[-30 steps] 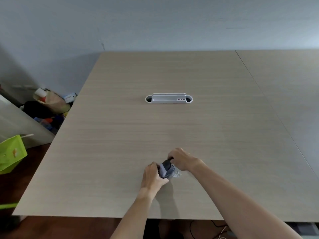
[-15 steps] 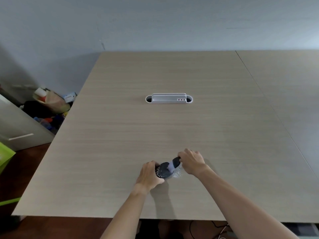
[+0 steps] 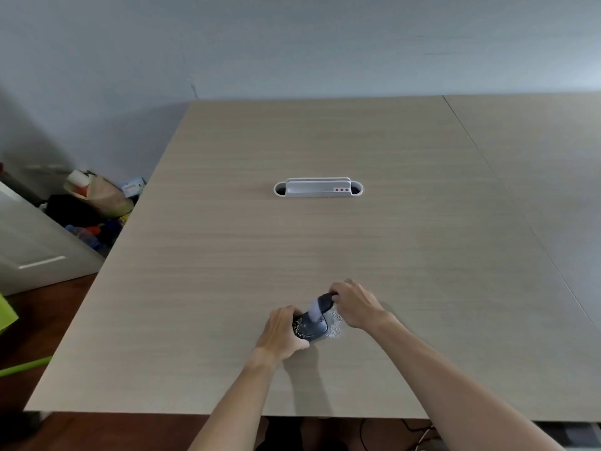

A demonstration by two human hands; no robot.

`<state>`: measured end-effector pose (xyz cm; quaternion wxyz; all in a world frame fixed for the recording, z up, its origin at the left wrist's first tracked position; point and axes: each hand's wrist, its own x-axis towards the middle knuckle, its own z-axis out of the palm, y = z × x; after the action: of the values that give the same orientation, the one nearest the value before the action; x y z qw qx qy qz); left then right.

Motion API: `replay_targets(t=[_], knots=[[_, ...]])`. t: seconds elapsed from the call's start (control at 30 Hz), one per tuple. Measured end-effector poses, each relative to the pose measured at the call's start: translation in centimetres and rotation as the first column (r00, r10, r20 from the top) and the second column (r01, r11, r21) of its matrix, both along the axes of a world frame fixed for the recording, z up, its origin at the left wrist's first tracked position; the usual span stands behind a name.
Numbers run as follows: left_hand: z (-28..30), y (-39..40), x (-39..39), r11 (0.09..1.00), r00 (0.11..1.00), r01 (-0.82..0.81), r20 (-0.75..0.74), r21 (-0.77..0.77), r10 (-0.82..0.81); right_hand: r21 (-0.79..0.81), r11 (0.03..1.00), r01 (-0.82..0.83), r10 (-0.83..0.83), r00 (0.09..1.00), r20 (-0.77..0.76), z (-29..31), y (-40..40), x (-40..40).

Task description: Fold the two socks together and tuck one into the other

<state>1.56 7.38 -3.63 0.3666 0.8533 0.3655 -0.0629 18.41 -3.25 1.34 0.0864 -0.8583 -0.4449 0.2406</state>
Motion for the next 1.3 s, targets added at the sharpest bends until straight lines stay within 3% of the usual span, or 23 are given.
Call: replay_targets(t=[0.07, 0.1, 0.17, 0.23, 0.3, 0.4, 0.5, 0.7, 0.8, 0.87, 0.93, 1.03, 1.07, 1.2, 1.3], knots=[[0.1, 0.0, 0.1, 1.0, 1.0, -0.002, -0.001, 0.002, 0.002, 0.045, 0.998, -0.05, 0.057, 0.987, -0.149, -0.2, 0.5, -0.5], [0.2, 0.0, 0.1, 1.0, 1.0, 0.001, 0.002, 0.004, -0.001, 0.021, 0.996, -0.084, 0.086, 0.984, -0.154, -0.2, 0.5, -0.9], [0.3, 0.0, 0.2, 1.0, 1.0, 0.005, 0.006, 0.004, -0.005, -0.058, 0.994, -0.094, 0.092, 0.995, -0.045, -0.1, 0.1, -0.9], [0.2, 0.0, 0.2, 1.0, 1.0, 0.008, 0.003, 0.009, -0.008, -0.156, 0.986, -0.061, 0.089, 0.98, 0.179, 0.2, -0.4, -0.4], [0.1, -0.1, 0.1, 1.0, 1.0, 0.003, 0.004, 0.003, -0.003, -0.134, 0.991, 0.007, 0.024, 0.973, 0.23, 0.3, -0.7, 0.0], [0.3, -0.2, 0.0, 1.0, 1.0, -0.01, 0.018, -0.007, 0.01, 0.046, 0.996, 0.079, -0.077, 0.996, -0.04, 0.3, -0.6, 0.0], [0.6, -0.2, 0.2, 1.0, 1.0, -0.009, 0.026, 0.011, 0.009, 0.045, 0.998, -0.054, 0.063, 0.976, -0.207, 0.1, -1.0, -0.9], [1.4, -0.8, 0.2, 0.998, 0.996, -0.058, 0.069, 0.03, 0.056, 0.044, 0.999, 0.015, -0.022, 0.986, 0.163, -1.2, -2.8, -1.1], [1.8, -1.1, 0.2, 0.995, 0.993, -0.091, 0.073, 0.031, 0.088, 0.093, 0.994, 0.065, -0.068, 0.997, 0.033, -0.7, -2.5, -1.2], [1.8, -1.3, 0.2, 0.994, 0.992, -0.109, 0.068, 0.016, 0.108, 0.074, 0.997, 0.008, -0.003, 0.998, -0.07, -0.7, -2.3, -1.5], [1.9, -1.4, 0.2, 0.993, 0.992, -0.114, 0.063, 0.021, 0.112, 0.017, 1.0, -0.021, 0.021, 1.0, -0.018, -0.7, -2.4, -1.8], [2.0, -1.8, 0.3, 0.991, 0.989, -0.134, 0.068, 0.027, 0.132, -0.031, 0.999, 0.028, -0.021, 0.979, 0.205, -0.5, -2.5, -1.6], [2.0, -1.9, 0.3, 0.989, 0.987, -0.146, 0.07, 0.022, 0.144, -0.017, 0.999, 0.049, -0.045, 0.977, 0.21, -0.5, -2.5, -1.6], [2.2, -2.3, 0.2, 0.981, 0.98, -0.191, 0.063, 0.024, 0.189, 0.045, 0.997, 0.062, -0.06, 0.997, -0.043, -0.2, -2.2, -1.8], [2.5, -2.8, 0.4, 0.974, 0.973, -0.224, 0.059, 0.041, 0.221, -0.034, 0.998, 0.045, -0.041, 0.995, 0.093, -0.5, -2.7, -2.1]])
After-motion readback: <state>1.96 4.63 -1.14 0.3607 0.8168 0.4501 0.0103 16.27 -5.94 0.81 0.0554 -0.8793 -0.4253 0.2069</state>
